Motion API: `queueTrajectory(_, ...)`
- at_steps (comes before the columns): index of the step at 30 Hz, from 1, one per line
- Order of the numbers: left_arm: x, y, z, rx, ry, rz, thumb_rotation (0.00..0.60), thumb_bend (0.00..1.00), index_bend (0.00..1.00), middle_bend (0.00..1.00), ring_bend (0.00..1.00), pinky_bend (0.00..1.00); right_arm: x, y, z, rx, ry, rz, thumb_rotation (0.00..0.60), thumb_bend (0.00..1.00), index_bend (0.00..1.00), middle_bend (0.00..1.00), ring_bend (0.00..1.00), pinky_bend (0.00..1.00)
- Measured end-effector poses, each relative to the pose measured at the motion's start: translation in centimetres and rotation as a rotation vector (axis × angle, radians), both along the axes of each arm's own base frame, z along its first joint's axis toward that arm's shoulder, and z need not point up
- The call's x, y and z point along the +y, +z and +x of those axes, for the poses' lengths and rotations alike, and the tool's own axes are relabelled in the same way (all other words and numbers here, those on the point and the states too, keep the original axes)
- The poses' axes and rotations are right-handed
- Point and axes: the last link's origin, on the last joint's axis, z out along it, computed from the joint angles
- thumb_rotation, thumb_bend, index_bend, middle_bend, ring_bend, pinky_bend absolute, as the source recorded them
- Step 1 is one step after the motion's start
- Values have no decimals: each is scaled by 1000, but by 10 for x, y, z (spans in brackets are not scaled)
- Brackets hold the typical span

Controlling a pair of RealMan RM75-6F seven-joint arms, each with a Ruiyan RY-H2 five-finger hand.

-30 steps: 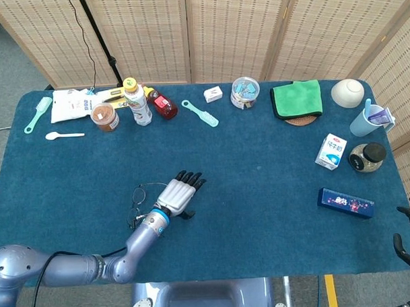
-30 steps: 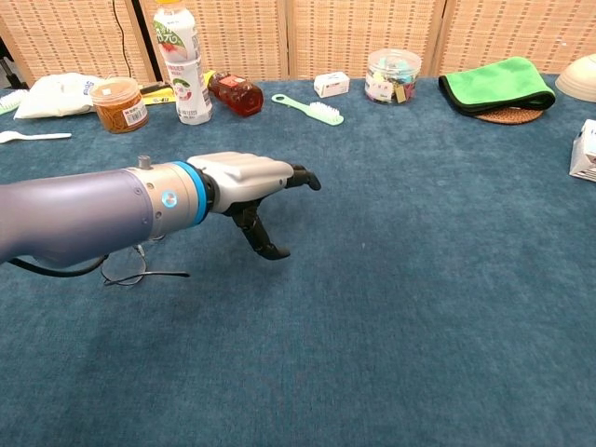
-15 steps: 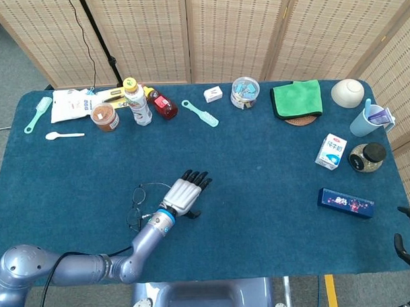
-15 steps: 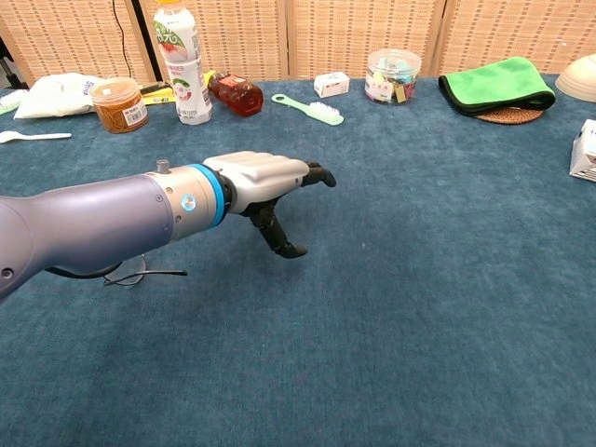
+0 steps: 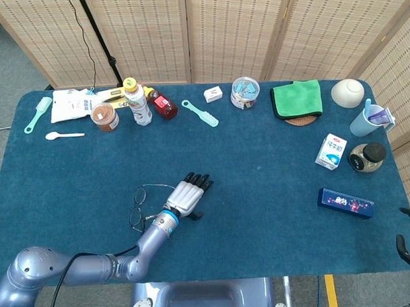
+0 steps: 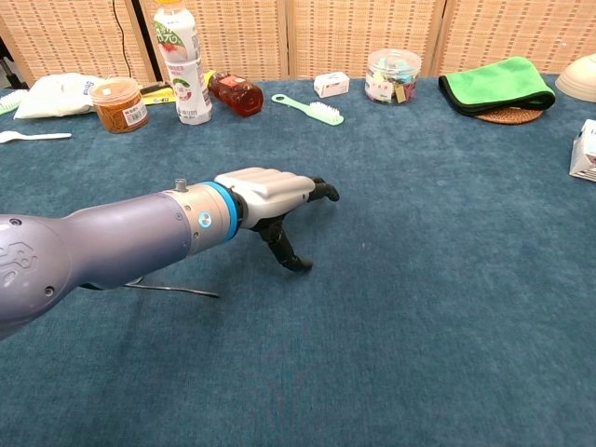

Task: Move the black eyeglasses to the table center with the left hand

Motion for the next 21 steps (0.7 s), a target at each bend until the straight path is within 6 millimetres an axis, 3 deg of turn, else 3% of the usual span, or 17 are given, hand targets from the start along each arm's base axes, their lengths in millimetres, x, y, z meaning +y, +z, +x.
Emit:
queueTrajectory(11,1,-4,7,-71,2,8,489,267,72,0,0,0,3,2,1,7,-9,-7,600,479,233,127,128,155)
queueTrajectory(17,0,20,6,-131,-28,43,488,267,69,0,0,0,1,0,1,3,-3,-2,600,478,233,127,128,156)
queueTrajectory(21,0,47,-7,-142,-40,66,489,267,69,0,0,0,-1,-1,2,0,3,4,600,478,233,127,128,155)
